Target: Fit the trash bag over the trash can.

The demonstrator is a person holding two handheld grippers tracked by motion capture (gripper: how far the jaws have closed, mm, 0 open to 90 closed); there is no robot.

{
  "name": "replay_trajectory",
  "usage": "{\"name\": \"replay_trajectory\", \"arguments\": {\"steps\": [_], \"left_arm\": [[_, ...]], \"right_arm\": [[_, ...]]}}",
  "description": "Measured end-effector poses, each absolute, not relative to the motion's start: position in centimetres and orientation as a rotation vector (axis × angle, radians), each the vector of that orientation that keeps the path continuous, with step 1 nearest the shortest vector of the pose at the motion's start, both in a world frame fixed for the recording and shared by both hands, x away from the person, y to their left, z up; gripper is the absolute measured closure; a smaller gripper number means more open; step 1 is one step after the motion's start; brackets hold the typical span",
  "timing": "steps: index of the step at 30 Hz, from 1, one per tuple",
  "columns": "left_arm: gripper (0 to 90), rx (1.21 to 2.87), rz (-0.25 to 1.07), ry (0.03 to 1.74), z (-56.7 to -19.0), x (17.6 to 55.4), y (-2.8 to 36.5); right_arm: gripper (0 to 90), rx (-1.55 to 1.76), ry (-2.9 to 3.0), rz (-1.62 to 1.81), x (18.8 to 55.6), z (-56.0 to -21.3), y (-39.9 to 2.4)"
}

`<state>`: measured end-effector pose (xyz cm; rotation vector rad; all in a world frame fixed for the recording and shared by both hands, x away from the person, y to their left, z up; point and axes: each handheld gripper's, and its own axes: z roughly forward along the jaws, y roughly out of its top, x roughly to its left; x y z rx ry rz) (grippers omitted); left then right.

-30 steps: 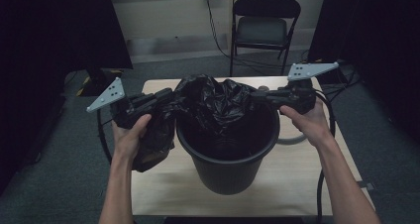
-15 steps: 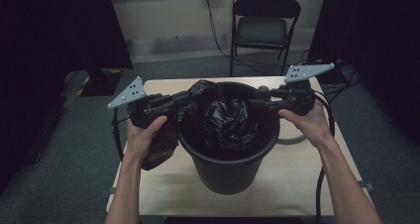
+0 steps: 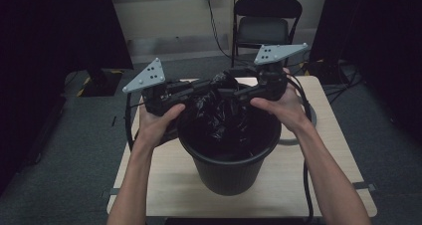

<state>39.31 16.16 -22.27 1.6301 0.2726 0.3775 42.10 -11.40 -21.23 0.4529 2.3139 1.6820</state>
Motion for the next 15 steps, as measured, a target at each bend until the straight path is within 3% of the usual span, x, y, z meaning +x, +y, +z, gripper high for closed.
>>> {"name": "replay_trajectory", "arguments": {"steps": [3,6,8,11,15], "left_arm": [[86.8,1.603,0.35,0.27,-22.1,39.5,16.2],[80.2,1.589,0.349,0.283,-22.1,39.5,16.2],[73.5,1.585,0.351,0.287,-22.1,39.3,16.3],[49.7,1.563,0.381,0.328,-22.1,38.8,17.2],[41.5,1.534,0.412,0.382,-23.0,38.4,19.8]], "right_arm": [[32.5,0.419,2.352,1.672,42.3,-21.4,-10.4],[71.3,0.333,2.424,1.687,42.6,-21.7,-9.8],[86.2,0.304,2.443,1.659,42.4,-21.9,-9.4],[90.0,0.322,2.424,1.624,42.3,-21.9,-9.7],[90.0,0.403,2.367,1.65,42.4,-21.6,-12.4]]}}
